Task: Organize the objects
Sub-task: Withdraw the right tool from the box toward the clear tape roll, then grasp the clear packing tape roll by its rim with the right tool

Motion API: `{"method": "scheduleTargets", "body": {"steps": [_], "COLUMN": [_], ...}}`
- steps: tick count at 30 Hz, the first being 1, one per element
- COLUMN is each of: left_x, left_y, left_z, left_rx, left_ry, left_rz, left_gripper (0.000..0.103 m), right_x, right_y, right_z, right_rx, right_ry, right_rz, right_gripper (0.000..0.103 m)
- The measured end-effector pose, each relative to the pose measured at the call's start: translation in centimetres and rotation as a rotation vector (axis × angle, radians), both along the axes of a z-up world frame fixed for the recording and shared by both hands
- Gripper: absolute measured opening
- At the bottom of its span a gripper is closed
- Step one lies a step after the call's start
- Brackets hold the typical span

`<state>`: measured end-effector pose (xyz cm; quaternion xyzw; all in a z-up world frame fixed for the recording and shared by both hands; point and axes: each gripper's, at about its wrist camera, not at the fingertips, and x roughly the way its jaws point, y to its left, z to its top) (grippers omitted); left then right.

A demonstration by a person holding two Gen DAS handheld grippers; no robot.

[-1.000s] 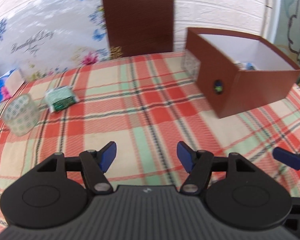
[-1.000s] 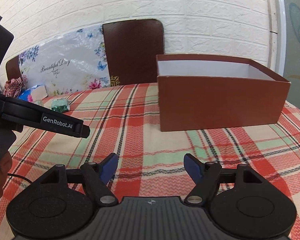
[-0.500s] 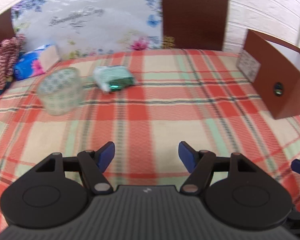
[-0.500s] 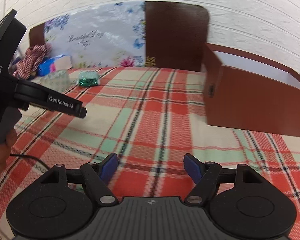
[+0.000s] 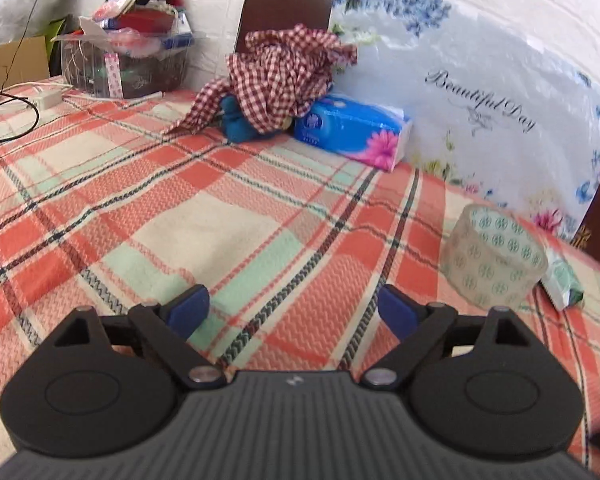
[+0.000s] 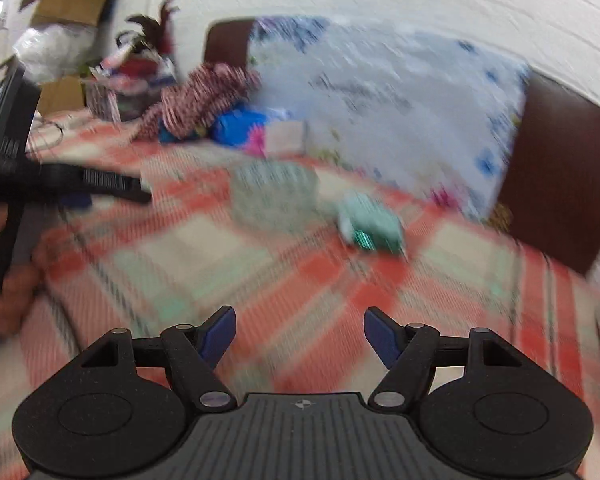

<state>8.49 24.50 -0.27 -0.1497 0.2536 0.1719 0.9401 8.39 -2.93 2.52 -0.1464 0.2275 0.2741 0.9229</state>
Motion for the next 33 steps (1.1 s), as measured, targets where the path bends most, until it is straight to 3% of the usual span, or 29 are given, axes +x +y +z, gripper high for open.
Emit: {"method": "scheduleTargets", "body": {"steps": [4, 8, 11, 17, 20, 23, 25, 29, 33], "left_x": [-0.4, -0.1, -0.1, -0.1, 0.0, 0.1, 0.2, 0.6, 1.8], "left_y": [0.8, 1.1, 1.2, 1.4, 1.4, 1.4, 1.3, 0.6, -1.4], "left_z": [-0.2, -0.3, -0.4, -0.4, -0.4, -0.4, -0.4, -0.3, 0.0], "left_rx": [-0.056, -0.070, -0.080, -0.089, -0.091, -0.093, -0.087, -0.044, 0.071], "left_ry": [-0.038, -0.058, -0.068, -0.079, -0.079, -0.076, -0.071, -0.034, 0.068], "left_rz": [0.009, 0.011, 0.014, 0.018, 0.018, 0.013, 0.009, 0.002, -0.023], "left_gripper": [0.093, 0.093, 0.093, 0.093, 0.093, 0.093, 0.093, 0.094, 0.093], "right_x": [4.4, 8.7, 10.6, 9.5, 6.4, 1.4, -1.7, -7.0, -9.9], "right_y": [5.3, 8.7, 10.4, 9.9, 7.1, 1.4, -3.8, -14.2, -20.5], "right_z": [1.1, 0.4, -0.1, -0.2, 0.1, 0.2, 0.1, 0.0, -0.4], "right_rx": [0.009, -0.010, -0.058, -0.096, -0.083, -0.072, -0.092, -0.146, -0.080], "right_ry": [-0.050, -0.034, -0.062, -0.065, -0.049, -0.045, -0.051, -0.045, -0.012], "right_rz": [0.066, 0.033, 0.023, 0.047, 0.054, 0.033, -0.066, -0.373, -0.558], "right_gripper": [0.085, 0.086, 0.091, 0.091, 0.090, 0.090, 0.090, 0.091, 0.093]}}
